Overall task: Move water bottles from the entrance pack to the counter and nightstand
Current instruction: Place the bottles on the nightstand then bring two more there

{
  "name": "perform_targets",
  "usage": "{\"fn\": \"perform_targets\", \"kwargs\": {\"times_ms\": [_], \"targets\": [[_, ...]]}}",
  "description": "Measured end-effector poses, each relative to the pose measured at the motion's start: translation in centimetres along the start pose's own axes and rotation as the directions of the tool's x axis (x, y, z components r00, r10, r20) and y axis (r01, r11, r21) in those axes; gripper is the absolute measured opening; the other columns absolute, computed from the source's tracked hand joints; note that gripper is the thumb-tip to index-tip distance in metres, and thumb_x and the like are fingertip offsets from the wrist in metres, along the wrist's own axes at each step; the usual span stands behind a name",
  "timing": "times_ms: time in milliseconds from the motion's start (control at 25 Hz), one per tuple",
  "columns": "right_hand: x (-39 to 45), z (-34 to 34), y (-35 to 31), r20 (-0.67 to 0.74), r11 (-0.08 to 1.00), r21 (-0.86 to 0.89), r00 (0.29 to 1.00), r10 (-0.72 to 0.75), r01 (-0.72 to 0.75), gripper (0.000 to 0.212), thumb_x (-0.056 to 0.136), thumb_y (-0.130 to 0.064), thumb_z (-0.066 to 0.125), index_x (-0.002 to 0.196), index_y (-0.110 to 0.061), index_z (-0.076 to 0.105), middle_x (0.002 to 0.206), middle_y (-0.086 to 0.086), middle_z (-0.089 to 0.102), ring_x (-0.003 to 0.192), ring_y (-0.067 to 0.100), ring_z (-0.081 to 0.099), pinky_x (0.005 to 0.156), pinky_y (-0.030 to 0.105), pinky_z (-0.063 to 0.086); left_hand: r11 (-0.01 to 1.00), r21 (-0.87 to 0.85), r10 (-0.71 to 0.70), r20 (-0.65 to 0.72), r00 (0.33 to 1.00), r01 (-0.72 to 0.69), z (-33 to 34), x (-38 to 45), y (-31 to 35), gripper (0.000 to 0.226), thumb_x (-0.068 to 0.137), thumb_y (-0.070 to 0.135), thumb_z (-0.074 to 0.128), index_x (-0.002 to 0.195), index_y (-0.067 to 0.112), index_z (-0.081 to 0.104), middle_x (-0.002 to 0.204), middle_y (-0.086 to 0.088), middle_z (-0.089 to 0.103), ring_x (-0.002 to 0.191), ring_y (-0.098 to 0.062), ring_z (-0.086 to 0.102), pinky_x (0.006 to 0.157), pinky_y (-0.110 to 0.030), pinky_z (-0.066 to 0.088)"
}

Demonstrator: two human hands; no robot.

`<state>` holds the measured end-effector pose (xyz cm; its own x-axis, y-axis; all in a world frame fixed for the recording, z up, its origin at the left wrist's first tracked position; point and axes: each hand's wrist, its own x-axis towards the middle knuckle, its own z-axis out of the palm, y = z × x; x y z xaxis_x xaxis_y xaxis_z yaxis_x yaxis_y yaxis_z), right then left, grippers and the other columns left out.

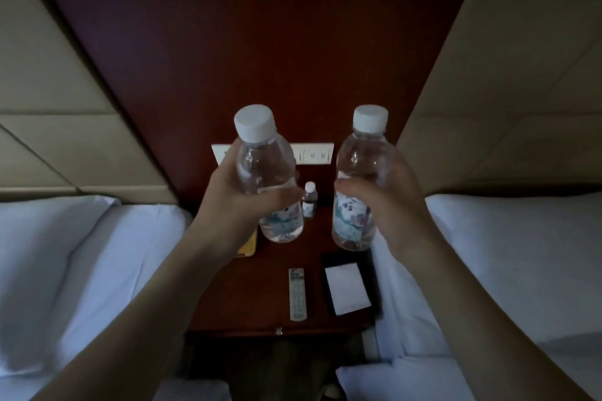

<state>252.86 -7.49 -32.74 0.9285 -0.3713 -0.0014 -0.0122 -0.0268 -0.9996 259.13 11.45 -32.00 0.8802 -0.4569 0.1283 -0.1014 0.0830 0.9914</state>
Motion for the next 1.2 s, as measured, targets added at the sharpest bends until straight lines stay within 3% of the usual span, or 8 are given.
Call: {"fn": "perform_targets", "kwargs": {"times_ms": [120,280,520,720,880,1000,1120,1200], "targets": [[5.2,-0.8,9.6,0.007,1.000,-0.002,1.000,0.011,-0.011,0.045,0.064,-0.012,0.073,0.104,-0.028,0.060,0.087,-0.013,0.071,0.089,0.006,0.071,0.072,0.024,0.054,0.999,-0.007,-0.052,-0.019,0.998,0.052,-0.6,3.8,-10.1,0.047,0.061,0.015,0.078,0.102,0.032,0.061,0.097,-0.002,0.068,0.099,-0.027,0.068,0.083,-0.042,0.056],[10.2,-1.2,24.5,0.079,1.000,0.013,0.997,-0.026,0.025,0.045,0.066,-0.008,0.070,0.103,-0.030,0.059,0.086,-0.017,0.071,0.090,0.003,0.071,0.068,0.017,0.054,1.000,0.019,-0.020,-0.038,0.999,0.021,-0.9,6.8,-25.7,0.048,0.066,-0.002,0.079,0.102,0.024,0.059,0.090,0.005,0.071,0.089,-0.012,0.070,0.073,-0.025,0.056],[15.9,-0.2,42.1,0.140,0.994,0.025,0.984,-0.111,0.109,0.048,0.068,-0.009,0.071,0.109,-0.029,0.058,0.096,-0.011,0.072,0.102,0.012,0.070,0.082,0.031,0.051,0.999,0.038,0.029,-0.039,0.999,-0.027,-1.7,9.2,-44.0,0.055,0.073,-0.013,0.071,0.118,0.013,0.054,0.106,-0.011,0.070,0.100,-0.028,0.069,0.083,-0.038,0.058],[17.3,0.0,48.6,0.172,0.984,0.017,0.969,-0.179,0.179,0.055,0.067,-0.009,0.073,0.115,-0.031,0.057,0.106,-0.003,0.072,0.104,0.014,0.070,0.086,0.033,0.050,0.992,0.041,0.122,0.010,0.992,-0.123,-2.1,11.1,-50.4,0.053,0.071,-0.011,0.074,0.113,0.018,0.058,0.105,-0.008,0.072,0.099,-0.025,0.071,0.078,-0.031,0.058],[17.8,-0.1,50.6,0.147,0.978,0.019,0.967,-0.208,0.207,0.054,0.067,-0.008,0.073,0.115,-0.026,0.058,0.104,-0.003,0.072,0.102,0.013,0.070,0.082,0.028,0.052,0.992,0.009,0.127,0.031,0.991,-0.128,-2.5,12.1,-52.8,0.050,0.066,-0.002,0.077,0.107,0.023,0.063,0.102,-0.008,0.072,0.100,-0.028,0.070,0.085,-0.045,0.056],[17.3,-0.4,51.6,0.131,0.986,-0.013,0.977,-0.166,0.169,0.061,0.065,-0.008,0.076,0.118,-0.031,0.057,0.110,-0.005,0.072,0.106,0.011,0.069,0.083,0.028,0.055,0.995,0.025,0.096,0.040,0.995,-0.097,-2.7,12.1,-52.9,0.052,0.067,0.000,0.078,0.109,0.024,0.061,0.104,-0.006,0.073,0.100,-0.024,0.070,0.085,-0.042,0.056],[16.5,-0.9,53.0,0.131,0.980,-0.174,0.988,-0.079,0.101,0.071,0.064,-0.009,0.088,0.121,-0.034,0.054,0.114,-0.006,0.072,0.110,0.013,0.069,0.088,0.030,0.056,0.989,0.139,0.044,0.022,0.999,-0.047,-2.7,10.7,-53.6,0.056,0.070,-0.001,0.081,0.114,0.024,0.058,0.107,-0.001,0.073,0.098,-0.016,0.071,0.086,-0.038,0.057],[16.4,-1.5,53.1,0.110,0.960,-0.269,0.993,-0.045,0.073,0.066,0.065,-0.011,0.090,0.116,-0.035,0.056,0.112,-0.008,0.073,0.106,0.008,0.070,0.089,0.030,0.056,0.954,0.298,0.045,-0.038,0.998,-0.032,-2.6,9.6,-54.1,0.054,0.069,0.010,0.084,0.110,0.032,0.057,0.102,0.013,0.073,0.095,-0.001,0.069,0.079,-0.024,0.057]]}}
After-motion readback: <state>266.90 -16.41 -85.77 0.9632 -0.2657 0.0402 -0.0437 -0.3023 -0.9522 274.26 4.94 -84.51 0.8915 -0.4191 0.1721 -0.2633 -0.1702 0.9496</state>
